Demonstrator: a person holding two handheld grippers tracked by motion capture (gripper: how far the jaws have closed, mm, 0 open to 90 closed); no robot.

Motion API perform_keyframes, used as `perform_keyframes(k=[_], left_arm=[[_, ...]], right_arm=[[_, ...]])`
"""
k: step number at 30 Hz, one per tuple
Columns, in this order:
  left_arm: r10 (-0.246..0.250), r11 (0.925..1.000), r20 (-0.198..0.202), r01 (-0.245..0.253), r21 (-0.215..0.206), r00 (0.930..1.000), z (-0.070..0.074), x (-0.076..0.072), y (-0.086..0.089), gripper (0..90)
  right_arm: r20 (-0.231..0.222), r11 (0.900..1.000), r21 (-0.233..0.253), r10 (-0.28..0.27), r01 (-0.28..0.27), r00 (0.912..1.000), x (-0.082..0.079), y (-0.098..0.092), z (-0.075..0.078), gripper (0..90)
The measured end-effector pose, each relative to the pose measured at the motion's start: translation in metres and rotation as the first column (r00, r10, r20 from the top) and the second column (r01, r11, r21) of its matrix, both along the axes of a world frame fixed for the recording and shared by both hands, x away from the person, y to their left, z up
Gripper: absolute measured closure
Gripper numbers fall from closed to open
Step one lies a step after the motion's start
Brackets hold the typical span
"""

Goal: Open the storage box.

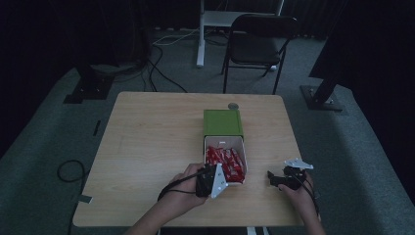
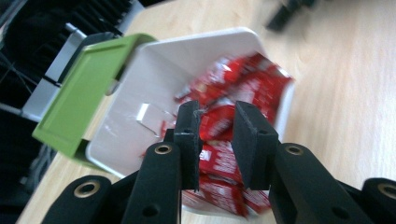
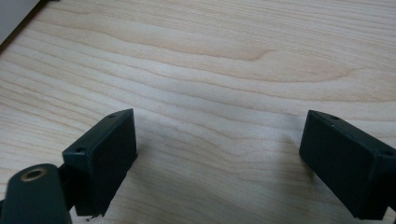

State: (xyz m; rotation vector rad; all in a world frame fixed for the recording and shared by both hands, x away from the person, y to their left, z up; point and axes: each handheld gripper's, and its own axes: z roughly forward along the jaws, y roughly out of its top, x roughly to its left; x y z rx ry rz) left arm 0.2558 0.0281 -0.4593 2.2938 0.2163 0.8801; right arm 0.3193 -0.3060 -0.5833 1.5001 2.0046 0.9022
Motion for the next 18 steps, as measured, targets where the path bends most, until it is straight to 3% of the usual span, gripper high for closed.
perform_keyframes(k=[4,9,10,12,18], left_arm=[[0.038,0.9946,-0.020,-0.040,-0.096,0.9991,0.006,0.010,0.014,71.8],[0.076,0.9871,-0.048,-0.082,-0.138,0.9959,0.007,0.019,0.026,71.8],[0.089,0.9817,-0.058,-0.098,-0.163,0.9943,0.007,0.022,0.032,71.7],[0.105,0.9791,-0.069,-0.115,-0.168,0.9922,0.007,0.025,0.037,71.8],[0.154,0.9574,-0.095,-0.172,-0.232,0.9836,0.006,0.034,0.058,71.7]], right_arm=[[0.002,1.000,0.002,-0.009,0.009,1.0000,0.000,0.000,0.000,11.8],[0.002,1.000,0.002,-0.011,0.011,0.9999,0.000,0.000,0.000,11.8],[0.002,1.000,0.002,-0.011,0.011,0.9999,0.000,0.000,0.000,11.9],[0.002,1.000,0.002,-0.011,0.011,0.9999,0.000,0.000,0.000,11.8],[0.002,1.000,0.002,-0.011,0.011,0.9999,0.000,0.000,0.000,11.8]])
